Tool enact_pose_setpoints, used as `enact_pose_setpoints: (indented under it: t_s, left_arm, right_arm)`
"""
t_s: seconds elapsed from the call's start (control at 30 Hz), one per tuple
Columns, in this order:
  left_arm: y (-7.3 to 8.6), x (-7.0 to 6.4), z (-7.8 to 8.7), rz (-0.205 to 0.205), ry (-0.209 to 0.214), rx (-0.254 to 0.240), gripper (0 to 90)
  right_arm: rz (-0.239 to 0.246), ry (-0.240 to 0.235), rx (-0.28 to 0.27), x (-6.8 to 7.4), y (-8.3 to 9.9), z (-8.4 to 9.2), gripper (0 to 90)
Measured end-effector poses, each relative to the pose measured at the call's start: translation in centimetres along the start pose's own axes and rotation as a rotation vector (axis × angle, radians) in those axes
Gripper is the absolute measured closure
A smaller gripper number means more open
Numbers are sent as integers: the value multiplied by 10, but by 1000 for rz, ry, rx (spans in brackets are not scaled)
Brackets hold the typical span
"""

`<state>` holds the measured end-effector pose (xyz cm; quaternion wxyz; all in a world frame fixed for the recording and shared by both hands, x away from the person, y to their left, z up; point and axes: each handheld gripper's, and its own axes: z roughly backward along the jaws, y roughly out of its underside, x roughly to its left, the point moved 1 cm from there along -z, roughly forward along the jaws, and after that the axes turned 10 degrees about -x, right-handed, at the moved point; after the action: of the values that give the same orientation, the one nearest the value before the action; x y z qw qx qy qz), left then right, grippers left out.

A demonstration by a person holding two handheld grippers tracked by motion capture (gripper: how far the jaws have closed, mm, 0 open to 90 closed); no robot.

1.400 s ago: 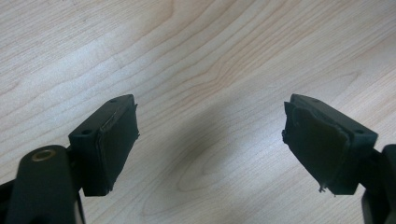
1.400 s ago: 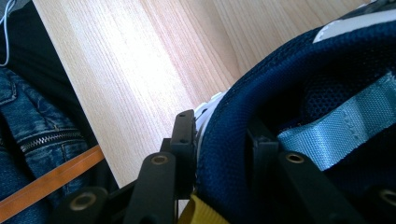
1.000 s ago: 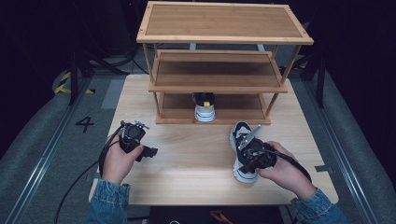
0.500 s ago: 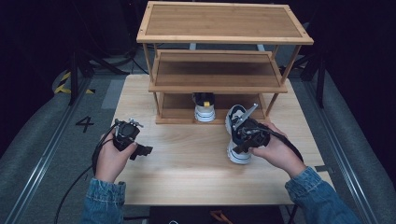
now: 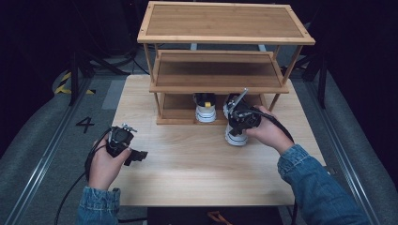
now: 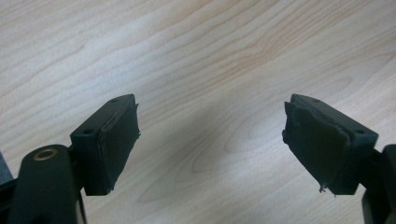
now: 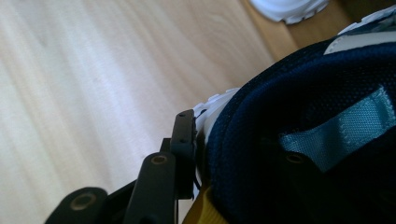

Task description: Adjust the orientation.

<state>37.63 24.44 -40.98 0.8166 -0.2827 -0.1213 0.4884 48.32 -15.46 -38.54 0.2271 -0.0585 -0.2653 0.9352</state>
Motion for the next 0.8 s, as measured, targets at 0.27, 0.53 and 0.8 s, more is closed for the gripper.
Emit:
enact_pose_setpoints:
  t_s: [0.27, 0.53, 0.8]
  left_arm:
    - [17, 3, 6, 24, -15, 19, 192]
    - [34, 5, 15, 55, -45, 29, 194]
    - [39, 6, 18, 70, -55, 38, 196]
  right_arm:
    - [20, 6, 10, -19, -10, -15, 700]
    - [62, 14, 0, -31, -14, -27, 691]
    - [108, 28, -37, -35, -14, -30, 616]
